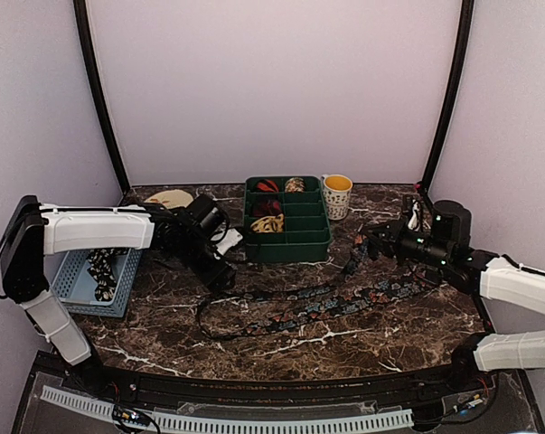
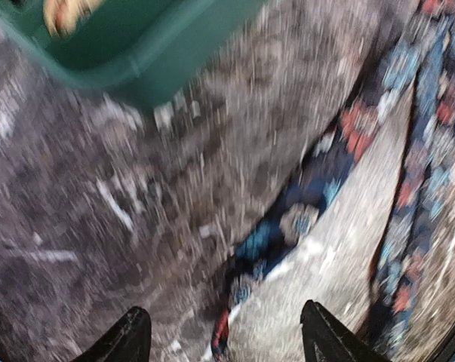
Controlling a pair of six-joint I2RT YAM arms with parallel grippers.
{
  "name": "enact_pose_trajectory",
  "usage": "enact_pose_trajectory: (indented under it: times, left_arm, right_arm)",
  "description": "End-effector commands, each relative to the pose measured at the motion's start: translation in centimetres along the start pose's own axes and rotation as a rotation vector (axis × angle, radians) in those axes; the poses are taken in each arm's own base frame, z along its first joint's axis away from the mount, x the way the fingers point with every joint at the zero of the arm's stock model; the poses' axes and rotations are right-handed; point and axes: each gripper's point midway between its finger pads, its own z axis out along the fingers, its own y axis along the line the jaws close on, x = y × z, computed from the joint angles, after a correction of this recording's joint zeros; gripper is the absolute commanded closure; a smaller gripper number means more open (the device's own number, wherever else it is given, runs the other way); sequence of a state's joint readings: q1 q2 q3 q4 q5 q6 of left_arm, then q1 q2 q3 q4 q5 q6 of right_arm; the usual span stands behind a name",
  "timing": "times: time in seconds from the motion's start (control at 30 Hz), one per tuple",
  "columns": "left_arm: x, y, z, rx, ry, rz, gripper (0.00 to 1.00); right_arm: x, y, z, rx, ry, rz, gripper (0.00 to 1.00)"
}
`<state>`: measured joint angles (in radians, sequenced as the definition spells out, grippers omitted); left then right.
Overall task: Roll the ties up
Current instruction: Adjust the tie at the center of the board.
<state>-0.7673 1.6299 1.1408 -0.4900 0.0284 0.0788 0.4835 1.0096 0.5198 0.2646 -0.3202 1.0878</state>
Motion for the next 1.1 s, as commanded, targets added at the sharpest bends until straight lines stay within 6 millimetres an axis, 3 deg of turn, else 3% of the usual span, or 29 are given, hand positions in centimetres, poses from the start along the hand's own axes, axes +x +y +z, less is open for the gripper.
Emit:
enact_pose_trajectory:
  times: [0.0,0.13,0.2,0.37,0.53,0.63,0.8,0.93,1.07]
  left_arm:
    - [7.2,0.5,1.8,-0.066,0.301,0.046,0.30]
    - [7.9,0.9,3.3,-0.084,0.351,0.051,0.35]
    - [7.7,1.4,3.9,-0.113,0.353,0.066,0.45]
    - [5.3,3.7,4.7,-0.236,0.320,0.116,0.99]
    - [-1.2,7.5,1.0,-0.455,0.078,0.156,1.00]
    - [-3.1,8.1,-2.0,-0.511,-0.062,0.197,1.00]
    - [-1.0,6.2,-4.7,-0.439,-0.166,0.274,1.00]
    - [2.3,4.0,-5.4,-0.366,-0.199,0.378,1.00]
    - [6.0,3.1,-5.1,-0.387,-0.137,0.494,1.00]
  right_arm:
    - [-0.3,-0.9,-0.4,0.029,-0.012,-0.025,1.00]
    - [-0.4,-1.1,-0.3,0.031,-0.001,-0.035,1.00]
    - [-0.4,-1.4,-0.2,0.038,0.005,-0.037,1.00]
    - [-1.1,-2.4,-0.4,0.067,-0.007,-0.046,1.00]
    - [-3.0,-3.6,-0.8,0.120,-0.049,-0.071,1.00]
    - [-3.1,-4.7,-0.9,0.156,-0.042,-0.080,1.00]
    - [-1.7,-5.8,-0.7,0.154,0.005,-0.041,1.00]
    - [-0.1,-7.1,-0.4,0.145,0.050,0.000,1.00]
    - [1.9,-8.2,0.5,0.143,0.110,0.019,1.00]
